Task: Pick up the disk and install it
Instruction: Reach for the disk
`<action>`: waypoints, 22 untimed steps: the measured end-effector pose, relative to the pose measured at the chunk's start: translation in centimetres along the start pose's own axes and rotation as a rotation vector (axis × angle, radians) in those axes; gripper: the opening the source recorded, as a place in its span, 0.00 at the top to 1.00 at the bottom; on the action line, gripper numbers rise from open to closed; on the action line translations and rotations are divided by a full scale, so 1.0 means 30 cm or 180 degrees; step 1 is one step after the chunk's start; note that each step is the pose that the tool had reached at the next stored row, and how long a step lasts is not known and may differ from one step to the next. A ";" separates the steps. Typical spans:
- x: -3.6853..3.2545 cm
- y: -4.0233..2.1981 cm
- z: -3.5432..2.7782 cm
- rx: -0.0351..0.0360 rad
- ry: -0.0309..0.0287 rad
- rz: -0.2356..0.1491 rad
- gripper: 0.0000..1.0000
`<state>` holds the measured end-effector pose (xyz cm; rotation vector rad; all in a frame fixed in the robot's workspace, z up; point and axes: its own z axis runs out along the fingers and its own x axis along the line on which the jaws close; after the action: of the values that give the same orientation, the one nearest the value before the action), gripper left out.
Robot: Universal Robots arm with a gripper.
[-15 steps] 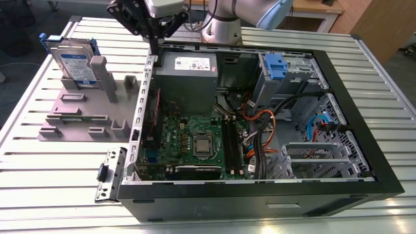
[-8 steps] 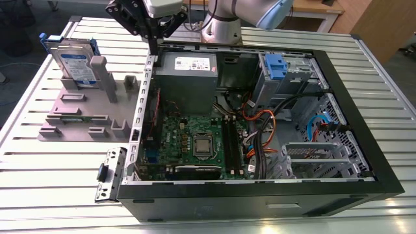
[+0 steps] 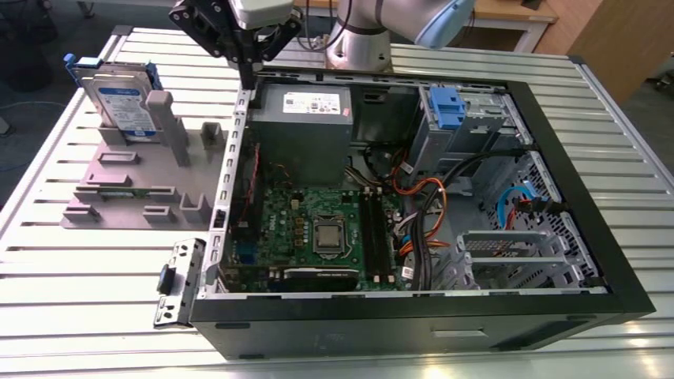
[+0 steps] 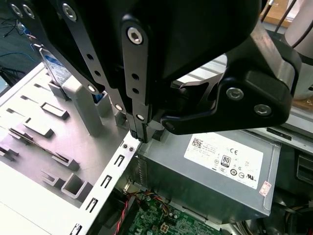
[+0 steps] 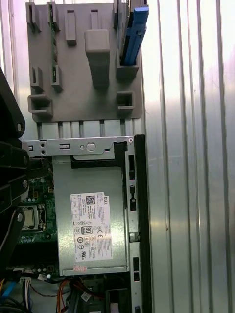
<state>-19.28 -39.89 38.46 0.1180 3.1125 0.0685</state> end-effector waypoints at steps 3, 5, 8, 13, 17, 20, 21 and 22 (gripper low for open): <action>0.002 0.000 0.000 0.0000 0.0000 0.0000 0.90; 0.004 0.000 0.000 0.0000 0.0000 0.0000 0.90; 0.006 -0.001 0.001 0.0000 0.0000 0.0000 0.90; 0.010 -0.001 0.001 0.0000 0.0000 0.0000 0.90; 0.014 -0.001 0.002 0.0000 0.0000 0.0000 0.90; 0.016 -0.001 0.002 0.0000 0.0000 0.0000 0.90; 0.017 -0.001 0.002 0.0000 0.0000 0.0000 0.90; 0.018 -0.001 0.002 0.0000 0.0000 0.0000 0.90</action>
<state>-19.81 -39.89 38.38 0.1180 3.1125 0.0686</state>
